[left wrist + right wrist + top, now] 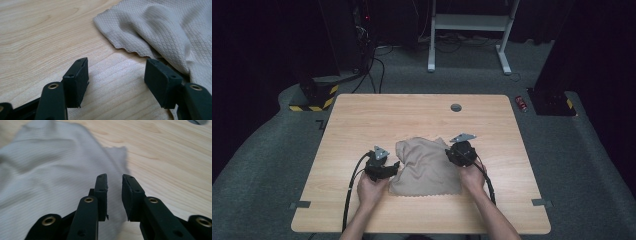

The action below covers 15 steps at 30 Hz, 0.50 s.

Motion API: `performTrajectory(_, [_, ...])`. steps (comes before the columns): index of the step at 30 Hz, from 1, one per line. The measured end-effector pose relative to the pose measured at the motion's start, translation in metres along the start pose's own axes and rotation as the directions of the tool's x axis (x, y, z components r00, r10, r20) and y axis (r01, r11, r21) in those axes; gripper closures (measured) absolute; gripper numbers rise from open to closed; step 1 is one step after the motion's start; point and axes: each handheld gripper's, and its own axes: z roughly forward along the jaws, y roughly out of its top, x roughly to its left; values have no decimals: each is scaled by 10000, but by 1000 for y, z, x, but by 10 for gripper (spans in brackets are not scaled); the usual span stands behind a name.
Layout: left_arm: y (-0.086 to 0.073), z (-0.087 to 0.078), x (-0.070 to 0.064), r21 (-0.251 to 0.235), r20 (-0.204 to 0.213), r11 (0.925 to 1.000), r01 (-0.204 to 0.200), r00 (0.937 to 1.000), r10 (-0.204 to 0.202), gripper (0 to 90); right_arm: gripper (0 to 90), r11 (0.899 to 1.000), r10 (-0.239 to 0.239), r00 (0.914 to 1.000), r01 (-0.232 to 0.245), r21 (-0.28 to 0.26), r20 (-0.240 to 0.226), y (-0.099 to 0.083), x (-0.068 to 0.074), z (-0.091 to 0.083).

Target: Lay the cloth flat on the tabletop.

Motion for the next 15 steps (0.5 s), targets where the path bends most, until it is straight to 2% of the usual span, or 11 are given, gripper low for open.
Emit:
performTrajectory(4, [0,0,1,-32,47,10000,76,10000,-76,367,713,9992,-378,9976,383,67,-576,-10,20,-2])
performTrajectory(8, [2,1,5,-17,187,9999,-116,9998,117,401,676,9961,-809,9945,829,292,-661,-23,34,2])
performTrajectory(10, [6,1,8,251,236,9996,91,9997,-97,420,663,9964,-786,9947,806,281,-657,-30,36,2])
performTrajectory(12, [7,1,12,127,463,9987,500,9976,-505,432,652,9976,-607,9953,629,276,-750,-36,35,2])
performTrajectory(15, [7,4,16,22,473,9967,807,9956,-808,435,629,9991,-416,9958,422,57,-821,-43,33,-1])
